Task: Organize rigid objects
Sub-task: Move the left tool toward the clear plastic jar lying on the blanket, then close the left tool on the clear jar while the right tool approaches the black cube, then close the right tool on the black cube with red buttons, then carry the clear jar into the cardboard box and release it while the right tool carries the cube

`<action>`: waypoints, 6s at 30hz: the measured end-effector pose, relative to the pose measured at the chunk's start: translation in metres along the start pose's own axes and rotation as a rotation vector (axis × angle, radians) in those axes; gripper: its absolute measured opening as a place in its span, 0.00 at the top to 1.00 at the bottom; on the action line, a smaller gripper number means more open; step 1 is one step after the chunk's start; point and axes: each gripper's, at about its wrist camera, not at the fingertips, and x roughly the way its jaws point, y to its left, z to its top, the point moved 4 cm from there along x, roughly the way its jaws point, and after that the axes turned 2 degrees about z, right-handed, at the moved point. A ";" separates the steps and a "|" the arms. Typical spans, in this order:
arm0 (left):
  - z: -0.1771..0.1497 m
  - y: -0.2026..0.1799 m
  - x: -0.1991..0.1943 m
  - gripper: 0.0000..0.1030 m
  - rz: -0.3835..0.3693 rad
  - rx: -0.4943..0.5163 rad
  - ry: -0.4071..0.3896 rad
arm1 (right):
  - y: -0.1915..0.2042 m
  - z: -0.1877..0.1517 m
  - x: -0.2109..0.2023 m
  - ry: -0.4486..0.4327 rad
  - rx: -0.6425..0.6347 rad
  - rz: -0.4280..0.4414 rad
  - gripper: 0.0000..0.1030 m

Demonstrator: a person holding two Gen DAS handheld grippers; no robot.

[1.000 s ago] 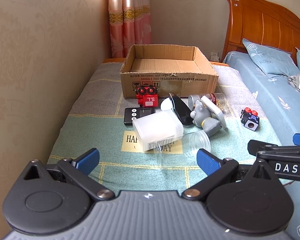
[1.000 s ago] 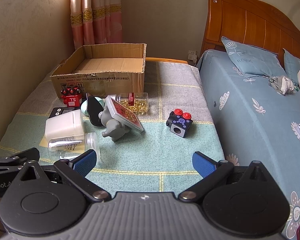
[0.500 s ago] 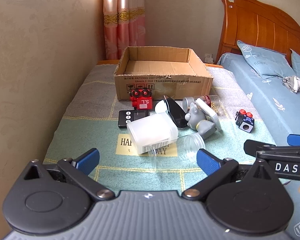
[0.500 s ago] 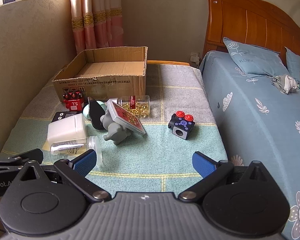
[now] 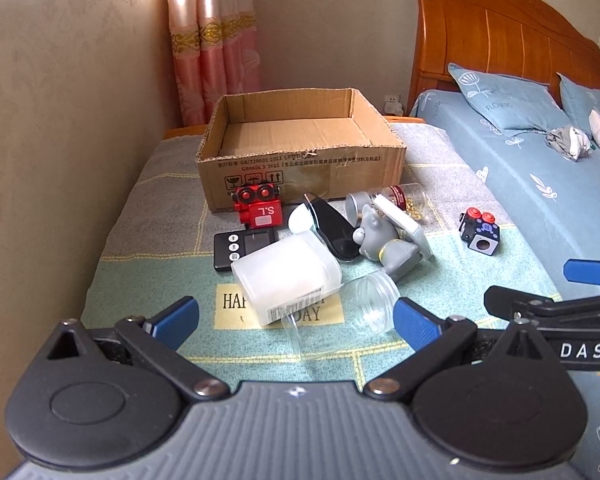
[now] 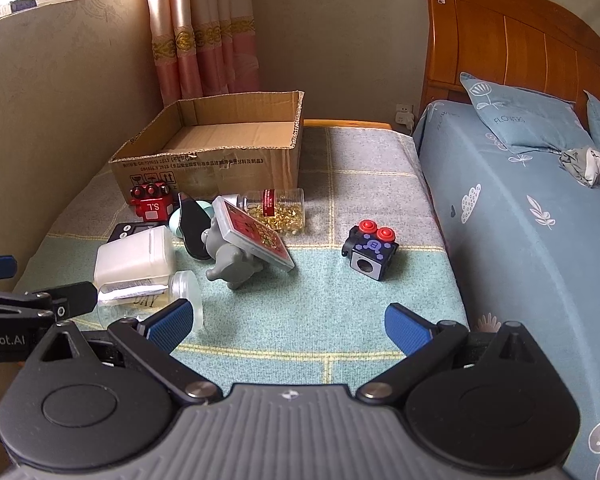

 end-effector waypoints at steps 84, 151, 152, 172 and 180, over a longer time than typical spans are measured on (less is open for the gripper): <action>-0.042 0.044 0.102 0.00 -0.007 -0.032 0.136 | -0.066 -0.010 0.119 0.126 -0.151 0.066 0.00; -0.017 0.050 0.070 0.13 -0.037 0.063 0.066 | -0.063 0.033 0.123 0.111 -0.345 0.138 0.47; -0.013 0.051 0.068 0.13 -0.037 0.070 0.059 | -0.062 0.034 0.120 0.110 -0.353 0.135 0.47; 0.153 0.051 0.089 0.13 -0.039 0.135 -0.130 | -0.025 0.124 0.076 -0.082 -0.411 0.227 0.47; 0.206 0.049 0.160 0.13 -0.011 0.131 -0.043 | -0.005 0.172 0.097 -0.111 -0.409 0.265 0.47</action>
